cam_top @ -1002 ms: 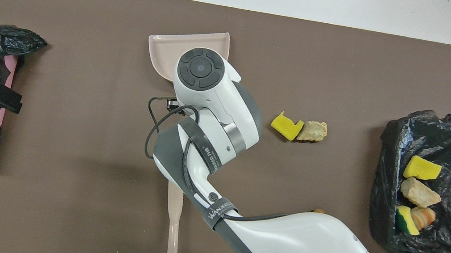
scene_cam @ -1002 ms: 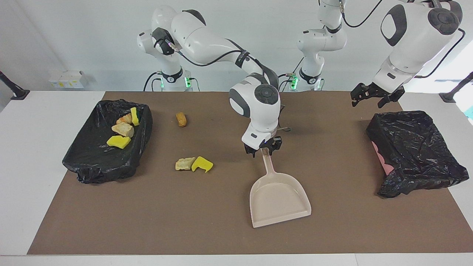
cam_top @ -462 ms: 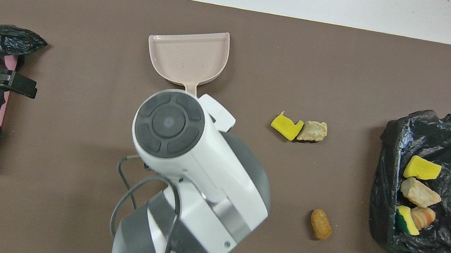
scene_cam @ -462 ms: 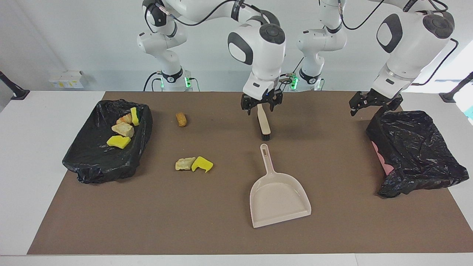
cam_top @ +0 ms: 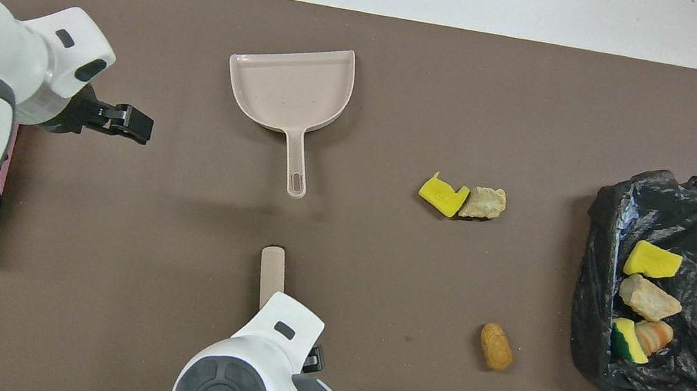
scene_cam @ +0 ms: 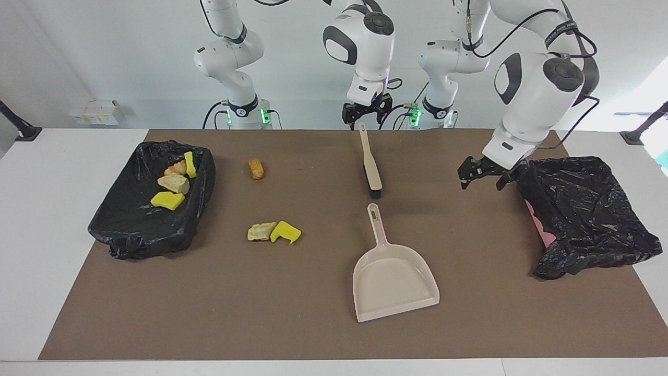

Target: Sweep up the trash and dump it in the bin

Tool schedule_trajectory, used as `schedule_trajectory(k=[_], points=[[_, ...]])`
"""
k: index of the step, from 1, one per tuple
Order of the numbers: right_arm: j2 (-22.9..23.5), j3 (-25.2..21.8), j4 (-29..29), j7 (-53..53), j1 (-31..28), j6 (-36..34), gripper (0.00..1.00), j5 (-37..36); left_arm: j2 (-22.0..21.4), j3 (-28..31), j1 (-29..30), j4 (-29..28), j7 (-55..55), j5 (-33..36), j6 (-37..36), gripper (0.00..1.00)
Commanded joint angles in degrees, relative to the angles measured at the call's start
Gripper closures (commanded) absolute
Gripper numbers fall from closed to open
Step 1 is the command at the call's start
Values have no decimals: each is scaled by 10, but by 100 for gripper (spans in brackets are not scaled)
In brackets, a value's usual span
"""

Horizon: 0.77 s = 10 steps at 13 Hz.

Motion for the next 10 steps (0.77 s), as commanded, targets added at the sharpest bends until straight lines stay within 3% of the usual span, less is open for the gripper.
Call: schedule_trajectory(k=[1, 5, 8, 10], points=[[-16, -3, -55, 6, 11, 39, 7, 10, 37, 8, -51, 14, -67, 20, 31, 0], [-6, -3, -119, 28, 41, 135, 16, 3, 102, 8, -101, 48, -140, 29, 59, 0], [-3, -2, -125, 33, 44, 140, 21, 2, 141, 8, -132, 84, -186, 32, 69, 0], [3, -3, -134, 50, 60, 155, 36, 2, 148, 8, -151, 86, -200, 31, 80, 0]])
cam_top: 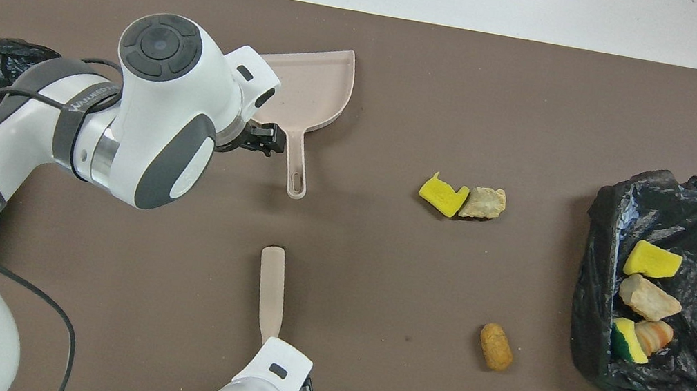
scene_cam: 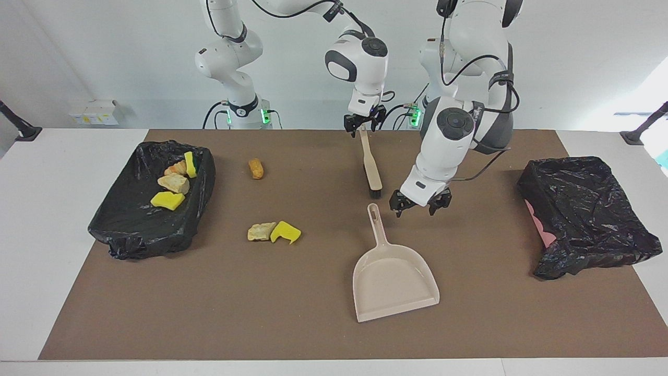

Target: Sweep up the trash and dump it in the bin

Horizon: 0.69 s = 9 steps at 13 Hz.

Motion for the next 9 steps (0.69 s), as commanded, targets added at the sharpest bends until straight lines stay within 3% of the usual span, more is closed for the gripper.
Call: schedule_trajectory(k=[1, 5, 6, 7, 8, 9], points=[[-2, -1, -20, 29, 13, 28, 36, 2, 28, 9, -41, 23, -46, 15, 18, 0], [-5, -1, -32, 31, 14, 28, 39, 2, 98, 12, -82, 71, -118, 33, 23, 0], [-5, -1, -32, 37, 15, 28, 56, 2, 113, 11, -84, 87, -134, 41, 22, 0], [-5, -1, -31, 57, 16, 28, 89, 1, 114, 11, -83, 89, -134, 41, 16, 0], [-6, -1, -29, 89, 20, 28, 100, 0, 113, 11, -82, 89, -133, 39, 15, 0], [-7, -2, -28, 126, 34, 27, 100, -5, 113, 10, -80, 89, -133, 36, 15, 0]])
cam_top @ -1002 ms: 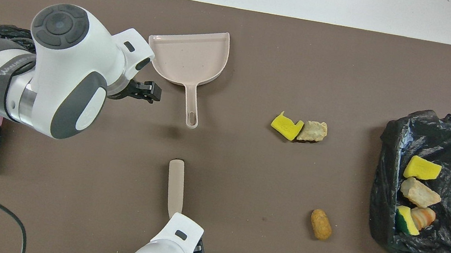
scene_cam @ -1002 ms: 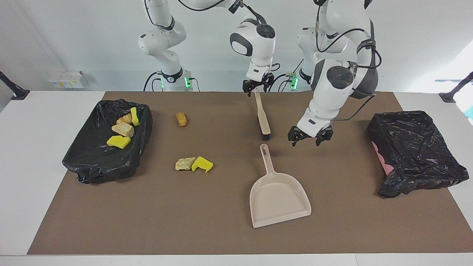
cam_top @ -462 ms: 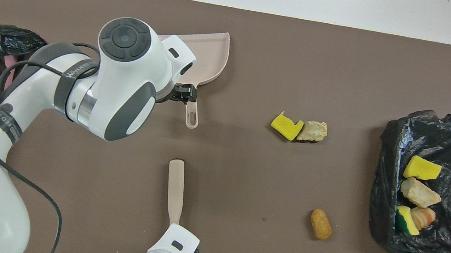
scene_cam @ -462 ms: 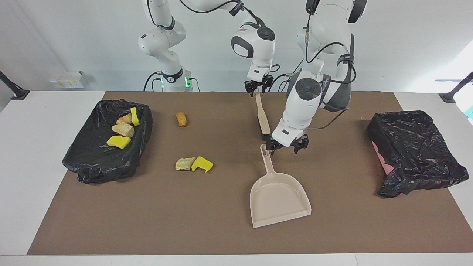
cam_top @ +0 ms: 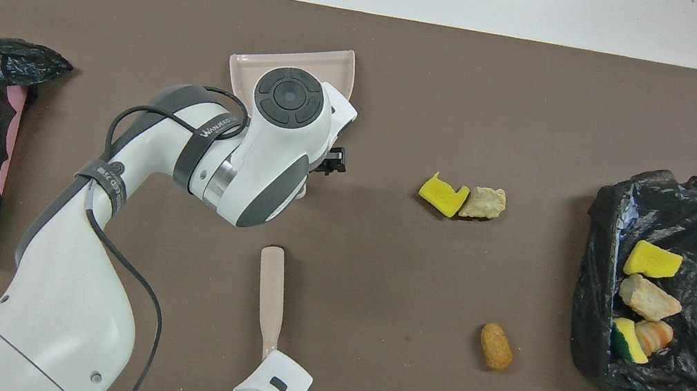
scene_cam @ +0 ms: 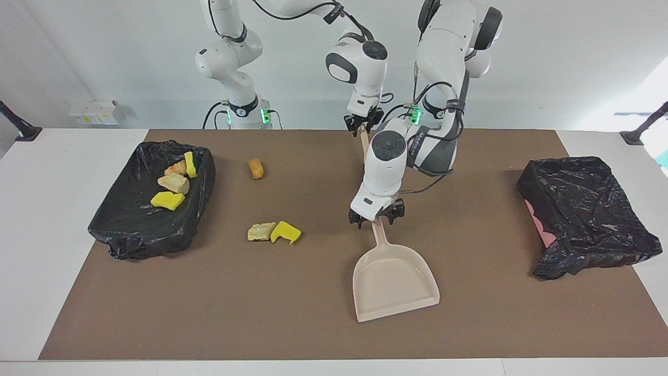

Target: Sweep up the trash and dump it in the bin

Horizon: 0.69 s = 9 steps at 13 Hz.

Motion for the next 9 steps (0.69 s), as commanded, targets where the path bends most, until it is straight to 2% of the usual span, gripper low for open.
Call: schedule_trajectory(k=[1, 4, 5, 6, 7, 9], points=[[-11, -1, -9, 73, 17, 13, 100, -19, 6, 6, 1, 21, -9, 8, -10, 6], [-37, -2, -8, 106, 17, -12, 100, -23, 3, 7, 3, 22, -9, 2, -17, 36], [-56, -3, -8, 109, 11, -41, 100, -23, 3, 6, 3, 21, -8, 2, -17, 54], [-82, -4, -9, 109, 6, -72, 100, -23, 3, 6, 3, 21, -6, 2, -16, 80], [-105, -3, -10, 110, -4, -111, 100, -23, 3, 6, 5, 21, -4, 2, -14, 100], [-143, -3, -13, 111, -16, -190, 100, -23, 3, 4, 25, 23, 8, 1, -13, 100]])
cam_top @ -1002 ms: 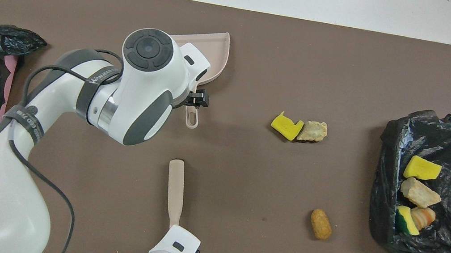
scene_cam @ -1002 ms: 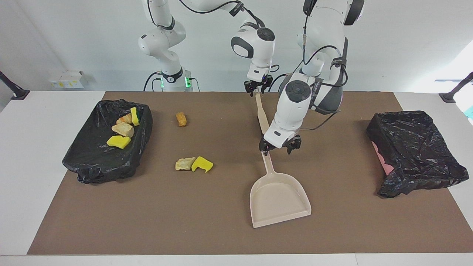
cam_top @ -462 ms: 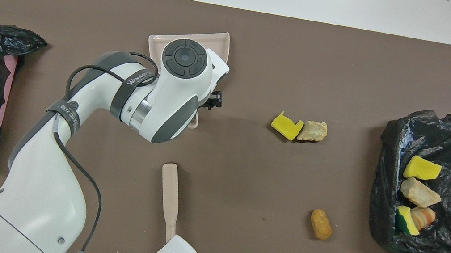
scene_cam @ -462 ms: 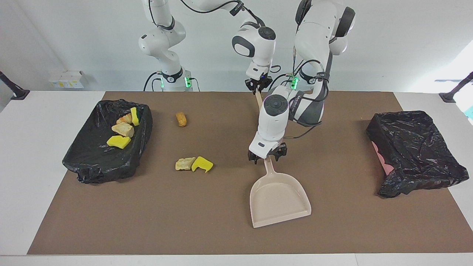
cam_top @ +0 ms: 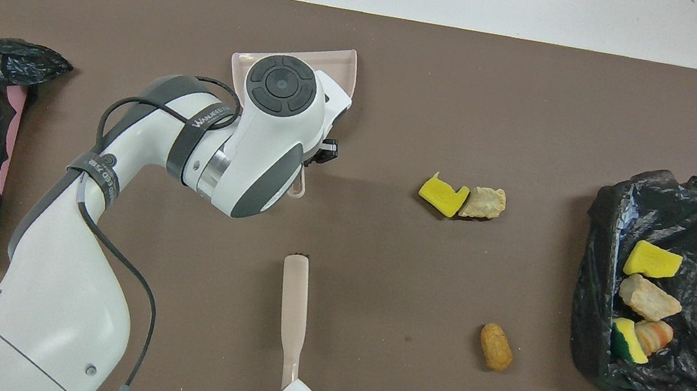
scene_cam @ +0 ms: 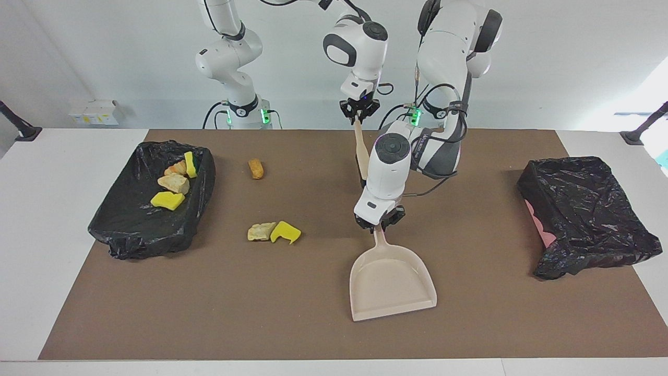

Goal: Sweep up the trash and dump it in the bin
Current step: 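Move the dustpan with the left gripper while the right gripper grasps the brush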

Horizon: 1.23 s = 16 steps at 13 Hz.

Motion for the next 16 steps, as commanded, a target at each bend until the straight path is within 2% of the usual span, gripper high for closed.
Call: schedule_trajectory(k=[1, 4, 8, 10, 13, 16], points=[[-63, 3, -18, 25, -20, -85, 100, -13, -2, -3, 25, 12, 22, -1, -13, 100], [-103, 3, -39, 104, -61, -179, 100, -13, -18, -4, 58, 15, 48, -4, -38, 100], [-179, 3, -157, 177, -85, -179, 100, -17, -57, 5, 88, 15, 140, -10, -99, 100], [-216, 3, -209, 172, -107, -177, 100, -20, -67, -1, 130, 15, 175, -41, -108, 100], [-230, 4, -237, 169, -142, -182, 100, -20, -73, -1, 172, 17, 265, -61, -147, 100], [-246, 4, -277, 122, -180, -140, 100, -8, -73, 6, 185, 17, 396, -59, -150, 100]])
